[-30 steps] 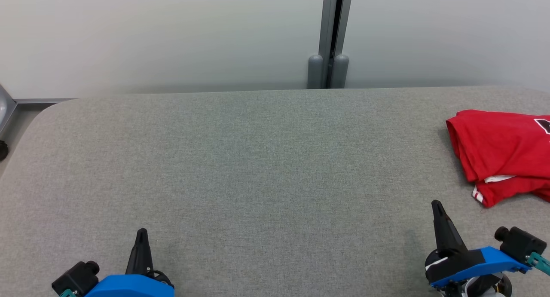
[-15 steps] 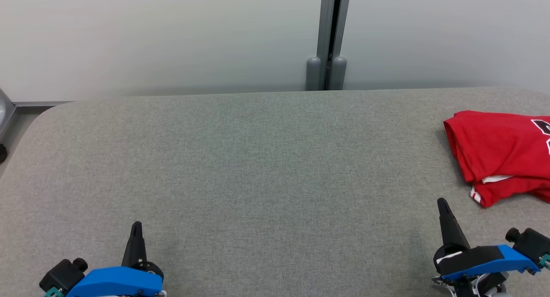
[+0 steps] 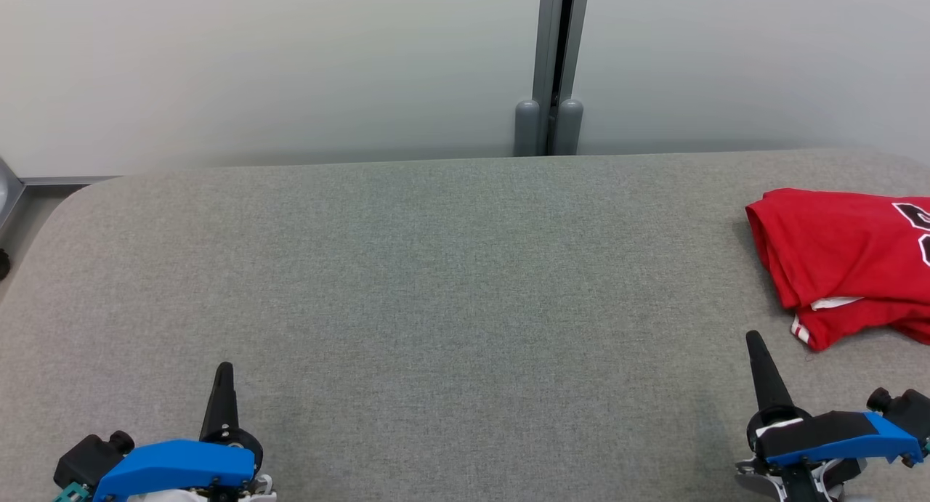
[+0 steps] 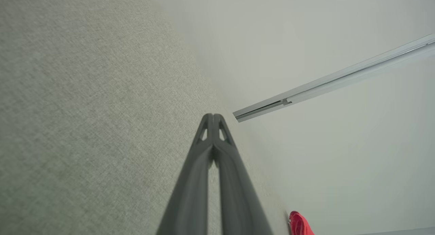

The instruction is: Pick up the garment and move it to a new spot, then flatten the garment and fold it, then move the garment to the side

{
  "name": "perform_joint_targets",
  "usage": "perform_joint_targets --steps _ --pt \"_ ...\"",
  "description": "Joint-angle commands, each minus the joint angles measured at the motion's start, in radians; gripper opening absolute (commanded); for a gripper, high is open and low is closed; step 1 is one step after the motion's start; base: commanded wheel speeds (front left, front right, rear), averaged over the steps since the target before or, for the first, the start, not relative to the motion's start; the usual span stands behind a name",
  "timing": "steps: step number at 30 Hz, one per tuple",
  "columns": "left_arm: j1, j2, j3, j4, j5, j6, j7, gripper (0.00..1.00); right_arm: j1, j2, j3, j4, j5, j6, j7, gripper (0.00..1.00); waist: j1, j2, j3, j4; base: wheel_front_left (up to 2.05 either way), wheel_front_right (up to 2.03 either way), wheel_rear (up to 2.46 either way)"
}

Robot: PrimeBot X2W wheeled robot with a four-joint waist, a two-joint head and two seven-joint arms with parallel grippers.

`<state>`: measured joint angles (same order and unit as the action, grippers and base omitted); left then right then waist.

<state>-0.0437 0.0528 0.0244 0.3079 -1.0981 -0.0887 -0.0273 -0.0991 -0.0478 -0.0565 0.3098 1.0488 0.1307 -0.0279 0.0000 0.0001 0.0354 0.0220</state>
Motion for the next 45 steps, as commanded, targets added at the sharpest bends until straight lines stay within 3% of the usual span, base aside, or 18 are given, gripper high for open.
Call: perform_joint_targets --steps 1,45 --pt "-0.023 0.000 0.010 -0.015 -0.025 -0.007 0.005 0.00 -0.012 -0.003 -0.005 -0.015 0.028 0.000 0.005 0.00 0.0000 -0.0001 -0.001 0.000 0.00 0.00 0.00" --pt "-0.059 -0.002 0.071 -0.051 -0.381 -0.035 0.107 0.00 -0.014 -0.004 -0.044 -0.054 0.418 0.000 0.108 0.00 0.0000 -0.0001 -0.022 -0.015 0.00 0.00 0.00"
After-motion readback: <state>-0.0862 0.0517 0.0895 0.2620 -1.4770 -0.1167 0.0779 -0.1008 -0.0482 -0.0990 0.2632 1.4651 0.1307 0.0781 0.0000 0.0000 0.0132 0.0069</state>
